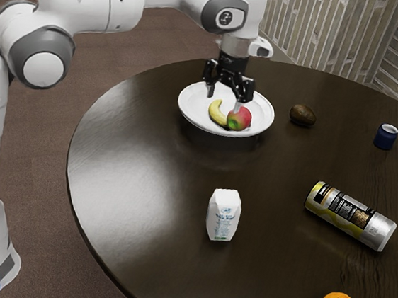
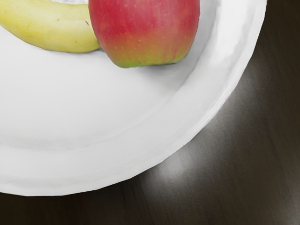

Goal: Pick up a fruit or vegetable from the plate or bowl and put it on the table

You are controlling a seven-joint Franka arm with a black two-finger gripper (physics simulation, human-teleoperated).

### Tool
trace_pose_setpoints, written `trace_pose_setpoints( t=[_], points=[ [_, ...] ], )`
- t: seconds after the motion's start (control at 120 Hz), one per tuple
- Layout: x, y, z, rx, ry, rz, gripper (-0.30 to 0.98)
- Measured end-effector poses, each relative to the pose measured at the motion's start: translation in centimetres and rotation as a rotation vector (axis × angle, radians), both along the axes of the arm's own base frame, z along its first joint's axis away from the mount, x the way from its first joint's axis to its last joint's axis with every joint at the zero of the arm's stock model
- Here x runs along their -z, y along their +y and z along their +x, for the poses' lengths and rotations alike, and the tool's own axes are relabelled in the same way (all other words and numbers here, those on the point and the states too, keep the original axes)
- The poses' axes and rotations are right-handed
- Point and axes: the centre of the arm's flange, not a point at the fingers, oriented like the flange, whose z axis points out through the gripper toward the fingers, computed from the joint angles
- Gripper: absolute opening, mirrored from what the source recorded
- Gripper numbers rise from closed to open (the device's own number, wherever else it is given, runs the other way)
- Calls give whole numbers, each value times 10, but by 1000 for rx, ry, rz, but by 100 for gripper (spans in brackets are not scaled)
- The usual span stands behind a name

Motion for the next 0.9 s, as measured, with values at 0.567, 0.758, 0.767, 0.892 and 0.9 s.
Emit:
trace_pose_setpoints(
  t=[0.567, 0.758, 0.767, 0.892, 0.9],
  points=[
    [47, 66, 61, -102, 37, -56, 69],
    [58, 66, 72, -98, 33, -61, 69],
    [57, 65, 73, -95, 31, -62, 69],
    [58, 58, 79, -72, 21, -57, 69],
    [58, 59, 79, -72, 21, -56, 69]
  ],
)
